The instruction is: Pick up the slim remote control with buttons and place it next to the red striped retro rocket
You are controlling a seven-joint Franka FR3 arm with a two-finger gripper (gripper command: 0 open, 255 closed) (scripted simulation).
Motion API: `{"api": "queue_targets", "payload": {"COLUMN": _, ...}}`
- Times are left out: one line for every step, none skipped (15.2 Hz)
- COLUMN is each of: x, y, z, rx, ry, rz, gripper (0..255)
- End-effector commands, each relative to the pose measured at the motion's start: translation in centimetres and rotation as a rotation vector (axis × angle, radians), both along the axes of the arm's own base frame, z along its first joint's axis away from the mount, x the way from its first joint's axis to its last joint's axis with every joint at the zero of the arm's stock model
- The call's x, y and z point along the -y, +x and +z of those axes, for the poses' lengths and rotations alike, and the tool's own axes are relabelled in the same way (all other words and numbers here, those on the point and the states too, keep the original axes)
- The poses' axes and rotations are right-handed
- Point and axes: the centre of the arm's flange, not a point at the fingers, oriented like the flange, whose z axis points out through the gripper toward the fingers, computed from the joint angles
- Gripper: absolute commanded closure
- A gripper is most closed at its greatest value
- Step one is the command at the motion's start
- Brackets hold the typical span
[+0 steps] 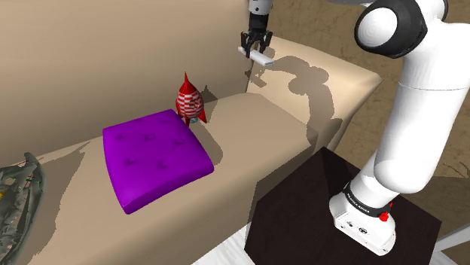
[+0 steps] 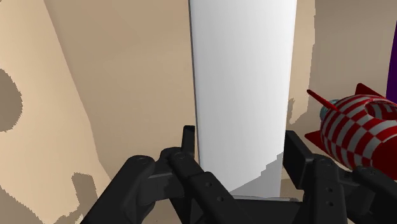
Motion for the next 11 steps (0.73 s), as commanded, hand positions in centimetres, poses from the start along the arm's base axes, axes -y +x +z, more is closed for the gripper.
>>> {"api": "queue_targets", "payload": {"x": -2.5, "y": 0.6, "z": -0.1, "rx": 0.0, "ry": 0.0, "rz": -0.001, "gripper": 255}}
{"api": "queue_targets", "payload": {"x": -3.8, "y": 0.9, "z": -0.1, "rx": 0.0, "ry": 0.0, "rz": -0.001, "gripper": 255}}
{"api": "queue_targets", "payload": {"x": -5.1, "y": 1.2, "z": -0.1, "rx": 0.0, "ry": 0.0, "rz": -0.001, "gripper": 255}}
{"api": "queue_targets", "payload": {"x": -6.4, "y": 1.4, "z": -0.1, "rx": 0.0, "ry": 0.0, "rz": -0.001, "gripper": 255}}
{"api": "queue_targets", "payload": {"x": -7.7, "y": 1.7, "z": -0.1, "rx": 0.0, "ry": 0.0, "rz": -0.001, "gripper": 255}}
{"api": "queue_targets", "payload": {"x": -9.1, "y": 2.0, "z": -0.1, "rx": 0.0, "ry": 0.0, "rz": -0.001, "gripper": 255}}
{"api": "queue_targets", "payload": {"x": -9.1, "y": 2.0, "z": -0.7, "rx": 0.0, "ry": 0.0, "rz": -0.001, "gripper": 255}}
{"api": "queue_targets", "payload": {"x": -9.1, "y": 2.0, "z": -1.2, "rx": 0.0, "ry": 0.0, "rz": -0.001, "gripper": 255}}
{"api": "queue_targets", "payload": {"x": -9.1, "y": 2.0, "z": -1.7, "rx": 0.0, "ry": 0.0, "rz": -0.001, "gripper": 255}}
{"api": "queue_targets", "payload": {"x": -9.1, "y": 2.0, "z": -2.2, "rx": 0.0, "ry": 0.0, "rz": -0.001, "gripper": 255}}
{"api": "queue_targets", "payload": {"x": -9.1, "y": 2.0, "z": -2.8, "rx": 0.0, "ry": 0.0, "rz": -0.001, "gripper": 255}}
